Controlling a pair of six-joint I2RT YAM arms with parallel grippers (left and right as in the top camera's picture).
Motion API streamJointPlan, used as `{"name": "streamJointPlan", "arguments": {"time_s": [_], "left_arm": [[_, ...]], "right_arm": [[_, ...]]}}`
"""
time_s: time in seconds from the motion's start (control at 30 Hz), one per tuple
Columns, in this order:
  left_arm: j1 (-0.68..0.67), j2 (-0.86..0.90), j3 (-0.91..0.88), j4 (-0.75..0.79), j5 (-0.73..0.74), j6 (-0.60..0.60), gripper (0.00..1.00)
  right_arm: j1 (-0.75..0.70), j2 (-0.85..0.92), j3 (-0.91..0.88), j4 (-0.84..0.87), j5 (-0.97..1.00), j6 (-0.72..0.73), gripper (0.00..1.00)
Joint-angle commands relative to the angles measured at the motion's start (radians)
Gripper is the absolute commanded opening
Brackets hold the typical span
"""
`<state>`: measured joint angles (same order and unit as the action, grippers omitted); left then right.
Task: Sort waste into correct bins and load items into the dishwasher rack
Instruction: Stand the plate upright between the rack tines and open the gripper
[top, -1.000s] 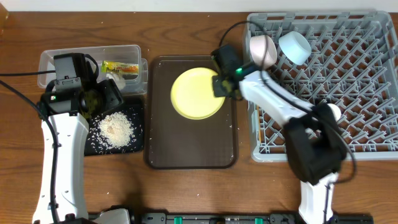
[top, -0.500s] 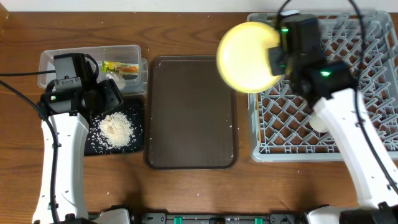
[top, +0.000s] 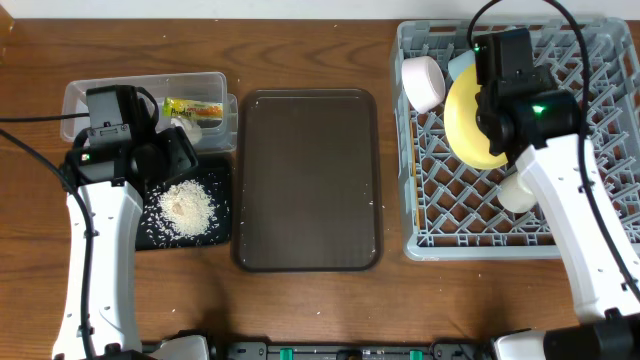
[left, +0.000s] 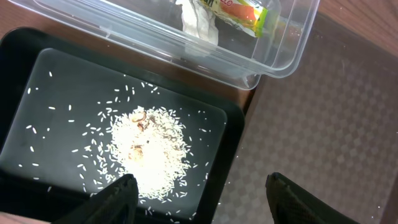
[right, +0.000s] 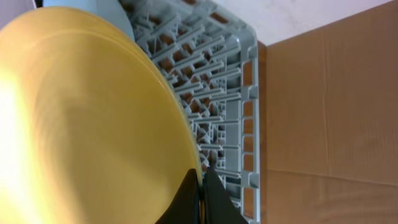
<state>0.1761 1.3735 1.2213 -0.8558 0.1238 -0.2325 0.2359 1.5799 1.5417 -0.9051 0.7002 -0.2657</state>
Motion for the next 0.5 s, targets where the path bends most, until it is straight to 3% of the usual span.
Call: {"name": "streamJointPlan", "arguments": {"time_s": [0.0, 0.2, 0.47], "left_arm": [[0.005, 0.005, -0.007, 0.0, -0.009, -0.002, 0.69], [0.005, 0.005, -0.006, 0.0, -0.008, -0.002, 0.69], [0.005, 0.005, -0.007, 0.0, -0.008, -0.003, 0.69]], "right_arm": [[-0.006, 0.04, 0.001, -0.012, 0.043, 0.006, 0.01], [-0.004, 0.085, 0.001, -0.032, 0.018, 0.053, 0.01], [0.024, 0.087, 0.001, -0.034, -0.224, 0.163, 0.02]]}}
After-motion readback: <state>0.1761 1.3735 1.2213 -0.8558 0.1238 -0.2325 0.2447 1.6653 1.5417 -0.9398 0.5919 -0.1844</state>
